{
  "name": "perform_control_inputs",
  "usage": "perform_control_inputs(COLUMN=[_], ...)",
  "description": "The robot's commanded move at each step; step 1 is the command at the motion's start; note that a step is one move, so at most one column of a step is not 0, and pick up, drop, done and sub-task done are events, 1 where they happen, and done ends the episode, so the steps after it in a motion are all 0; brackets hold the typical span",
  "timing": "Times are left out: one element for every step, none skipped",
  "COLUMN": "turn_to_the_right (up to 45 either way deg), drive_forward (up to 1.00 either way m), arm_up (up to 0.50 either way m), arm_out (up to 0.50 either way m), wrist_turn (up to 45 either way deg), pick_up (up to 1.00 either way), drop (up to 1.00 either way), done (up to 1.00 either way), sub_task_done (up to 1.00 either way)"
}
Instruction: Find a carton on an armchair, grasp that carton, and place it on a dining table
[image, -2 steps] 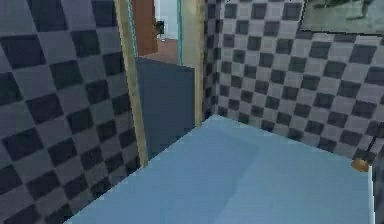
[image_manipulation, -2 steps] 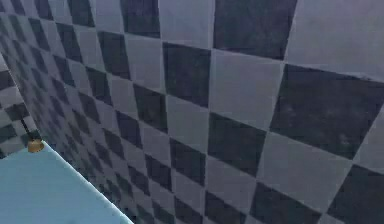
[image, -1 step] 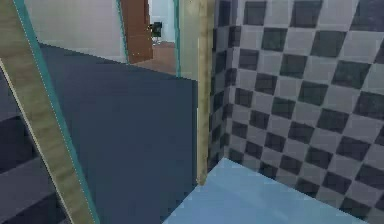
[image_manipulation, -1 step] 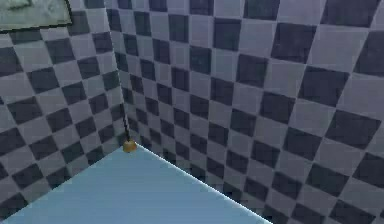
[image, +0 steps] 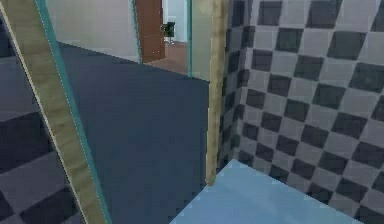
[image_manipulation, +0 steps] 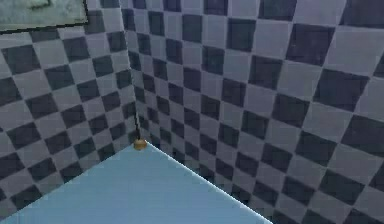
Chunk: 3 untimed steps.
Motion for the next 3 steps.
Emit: perform_control_inputs(turn_to_the_right=[0.0,27.0,0.0], drive_forward=[0.6,0.0,0.25], arm_up=[0.0,0.0,0.0], arm_out=[0.0,0.0,0.0], wrist_turn=[0.0,0.0,0.0], pick_up=[0.0,0.0,0.0], drop=[0.0,0.0,0.0], done=[0.0,0.0,0.0], sub_task_done=[0.0,0.0,0.0])
